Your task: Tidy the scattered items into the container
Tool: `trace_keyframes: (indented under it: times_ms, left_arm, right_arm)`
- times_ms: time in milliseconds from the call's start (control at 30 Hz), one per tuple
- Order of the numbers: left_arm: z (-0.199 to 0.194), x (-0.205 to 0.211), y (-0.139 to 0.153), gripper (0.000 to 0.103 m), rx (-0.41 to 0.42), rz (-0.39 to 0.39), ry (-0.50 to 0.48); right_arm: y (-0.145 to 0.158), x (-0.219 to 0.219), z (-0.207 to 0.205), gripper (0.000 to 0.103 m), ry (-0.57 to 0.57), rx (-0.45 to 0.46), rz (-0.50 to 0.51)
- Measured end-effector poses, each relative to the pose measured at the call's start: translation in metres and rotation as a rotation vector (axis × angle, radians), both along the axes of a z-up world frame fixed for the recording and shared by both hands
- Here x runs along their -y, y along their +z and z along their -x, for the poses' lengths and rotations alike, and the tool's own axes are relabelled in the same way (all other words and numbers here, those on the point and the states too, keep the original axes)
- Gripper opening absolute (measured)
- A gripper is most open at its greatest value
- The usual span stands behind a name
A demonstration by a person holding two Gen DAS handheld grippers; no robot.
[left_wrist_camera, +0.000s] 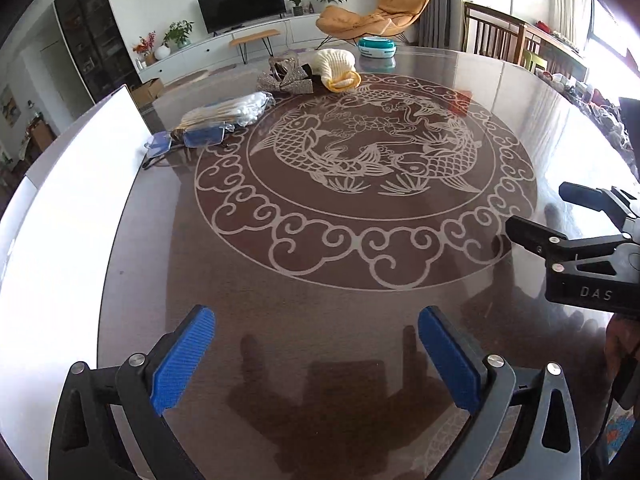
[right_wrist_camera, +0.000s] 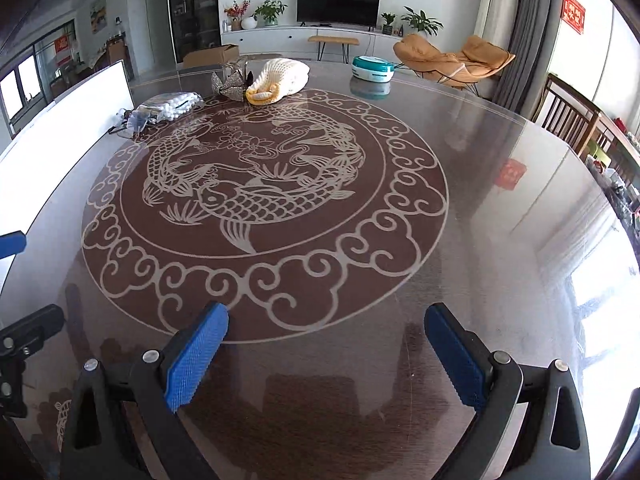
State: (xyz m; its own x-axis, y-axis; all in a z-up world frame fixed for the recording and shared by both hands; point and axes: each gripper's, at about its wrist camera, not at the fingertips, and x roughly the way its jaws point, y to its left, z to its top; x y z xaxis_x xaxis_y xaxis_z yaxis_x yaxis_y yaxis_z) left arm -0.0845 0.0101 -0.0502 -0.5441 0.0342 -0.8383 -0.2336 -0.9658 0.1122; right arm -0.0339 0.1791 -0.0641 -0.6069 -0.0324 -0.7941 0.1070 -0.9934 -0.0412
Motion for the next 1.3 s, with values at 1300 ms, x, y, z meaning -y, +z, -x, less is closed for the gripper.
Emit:
trace_keyframes:
  times_ms: [1300]
  left_arm:
    - [0.051,0.012,-0.016,0.103,-0.032,-0.115,0.053]
  right_arm:
    - [-0.005,-0.002,0.007,0.103,-0.018,0.034,0.028]
